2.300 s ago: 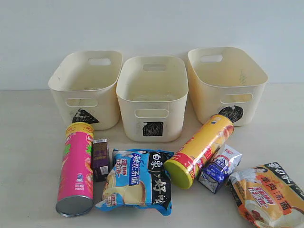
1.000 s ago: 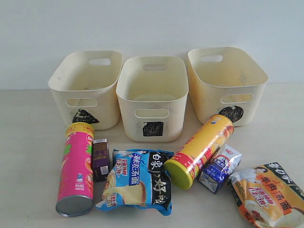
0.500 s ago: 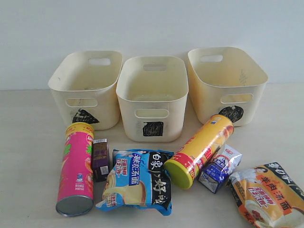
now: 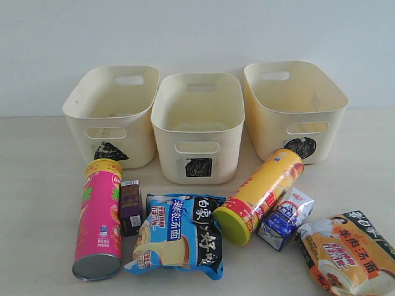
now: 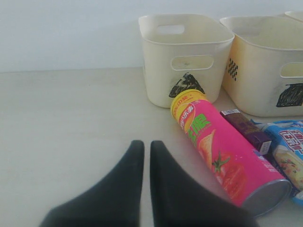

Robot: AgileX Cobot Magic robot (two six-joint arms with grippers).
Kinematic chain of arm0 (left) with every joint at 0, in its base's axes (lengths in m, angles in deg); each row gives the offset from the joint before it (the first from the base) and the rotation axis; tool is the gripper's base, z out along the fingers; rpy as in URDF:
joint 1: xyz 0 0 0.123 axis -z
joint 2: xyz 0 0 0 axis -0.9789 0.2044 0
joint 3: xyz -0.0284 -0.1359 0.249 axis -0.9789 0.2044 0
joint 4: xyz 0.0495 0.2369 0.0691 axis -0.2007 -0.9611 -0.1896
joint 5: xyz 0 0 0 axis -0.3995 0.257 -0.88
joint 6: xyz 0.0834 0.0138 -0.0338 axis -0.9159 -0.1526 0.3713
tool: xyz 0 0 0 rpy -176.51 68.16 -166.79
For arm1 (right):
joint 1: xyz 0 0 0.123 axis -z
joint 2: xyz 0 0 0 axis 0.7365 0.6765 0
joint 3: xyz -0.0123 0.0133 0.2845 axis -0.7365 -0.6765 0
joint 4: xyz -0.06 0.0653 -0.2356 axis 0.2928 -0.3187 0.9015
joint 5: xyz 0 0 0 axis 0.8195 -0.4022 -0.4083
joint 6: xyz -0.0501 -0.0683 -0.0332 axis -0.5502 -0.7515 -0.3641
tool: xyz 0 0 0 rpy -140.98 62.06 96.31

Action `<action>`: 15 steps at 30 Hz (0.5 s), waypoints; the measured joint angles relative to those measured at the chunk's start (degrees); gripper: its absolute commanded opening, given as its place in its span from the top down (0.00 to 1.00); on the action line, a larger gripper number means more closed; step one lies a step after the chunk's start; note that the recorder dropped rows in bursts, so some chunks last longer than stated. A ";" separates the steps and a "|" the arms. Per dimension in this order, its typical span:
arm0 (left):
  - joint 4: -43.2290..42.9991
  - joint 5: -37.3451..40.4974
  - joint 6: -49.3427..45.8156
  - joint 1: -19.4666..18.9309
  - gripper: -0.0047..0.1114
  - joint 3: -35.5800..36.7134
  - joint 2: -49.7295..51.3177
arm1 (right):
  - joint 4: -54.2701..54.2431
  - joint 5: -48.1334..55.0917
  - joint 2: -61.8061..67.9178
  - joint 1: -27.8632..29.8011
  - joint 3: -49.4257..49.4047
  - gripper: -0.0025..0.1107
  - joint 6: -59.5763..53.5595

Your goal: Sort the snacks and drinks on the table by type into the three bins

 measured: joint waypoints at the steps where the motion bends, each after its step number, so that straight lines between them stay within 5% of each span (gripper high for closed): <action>1: 0.00 0.00 0.00 0.00 0.92 0.00 0.00 | -0.14 0.10 0.90 0.00 0.00 0.57 -0.29; 4: 0.00 0.00 0.00 0.00 0.92 0.00 0.00 | -0.82 0.11 2.94 0.00 0.00 0.23 -0.65; 15: 0.00 0.00 0.00 0.00 0.92 0.00 0.00 | -0.14 -1.74 8.68 -4.20 0.12 0.22 -0.86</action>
